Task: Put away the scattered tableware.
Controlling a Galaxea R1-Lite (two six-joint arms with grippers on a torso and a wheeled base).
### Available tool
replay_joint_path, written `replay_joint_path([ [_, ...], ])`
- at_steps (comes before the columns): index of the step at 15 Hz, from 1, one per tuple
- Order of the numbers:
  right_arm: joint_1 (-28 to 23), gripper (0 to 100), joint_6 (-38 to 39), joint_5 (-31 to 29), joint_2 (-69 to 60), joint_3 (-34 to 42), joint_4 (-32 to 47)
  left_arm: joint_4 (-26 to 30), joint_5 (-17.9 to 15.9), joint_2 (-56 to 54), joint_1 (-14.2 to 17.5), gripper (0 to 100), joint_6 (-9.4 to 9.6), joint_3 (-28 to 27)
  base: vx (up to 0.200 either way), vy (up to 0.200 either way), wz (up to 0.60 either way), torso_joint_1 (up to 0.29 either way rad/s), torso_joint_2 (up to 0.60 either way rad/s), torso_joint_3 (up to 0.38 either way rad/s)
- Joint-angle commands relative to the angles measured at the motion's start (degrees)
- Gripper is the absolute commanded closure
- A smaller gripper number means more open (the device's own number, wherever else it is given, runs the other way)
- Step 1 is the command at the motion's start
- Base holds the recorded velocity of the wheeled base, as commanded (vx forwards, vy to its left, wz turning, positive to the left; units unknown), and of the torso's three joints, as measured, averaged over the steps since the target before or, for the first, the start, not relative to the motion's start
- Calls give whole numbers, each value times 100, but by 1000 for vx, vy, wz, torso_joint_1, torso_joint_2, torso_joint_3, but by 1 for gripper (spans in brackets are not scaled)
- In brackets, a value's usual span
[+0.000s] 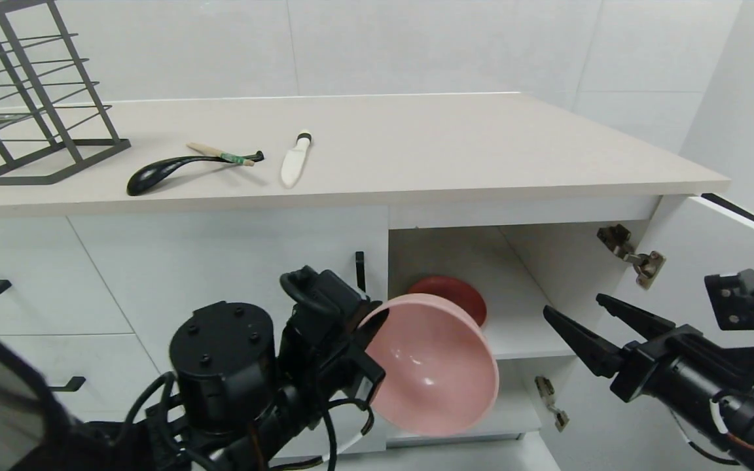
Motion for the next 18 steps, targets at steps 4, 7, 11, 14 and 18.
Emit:
replay_joint_path([
  [4, -7, 0, 6, 0, -41, 1, -6, -783, 326, 1453, -99, 100, 84, -974, 0, 0, 0, 0, 0, 0],
  [7, 2, 0, 6, 0, -50, 1, -6, -783, 696, 1787, -126, 100, 216, -1651, 0, 0, 0, 0, 0, 0],
  [11, 2, 0, 6, 9, -14, 10, -6, -871, 994, 2068, -363, 100, 339, -2283, 0, 0, 0, 0, 0, 0],
  [14, 98, 0, 6, 0, 232, 1, 91, -1196, 950, 2130, -486, 100, 339, -2547, 0, 0, 0, 0, 0, 0],
  [18, -420, 0, -82, 9, 777, -351, -6, -1443, 977, 2183, -486, 100, 348, -2626, 0, 0, 0, 0, 0, 0],
])
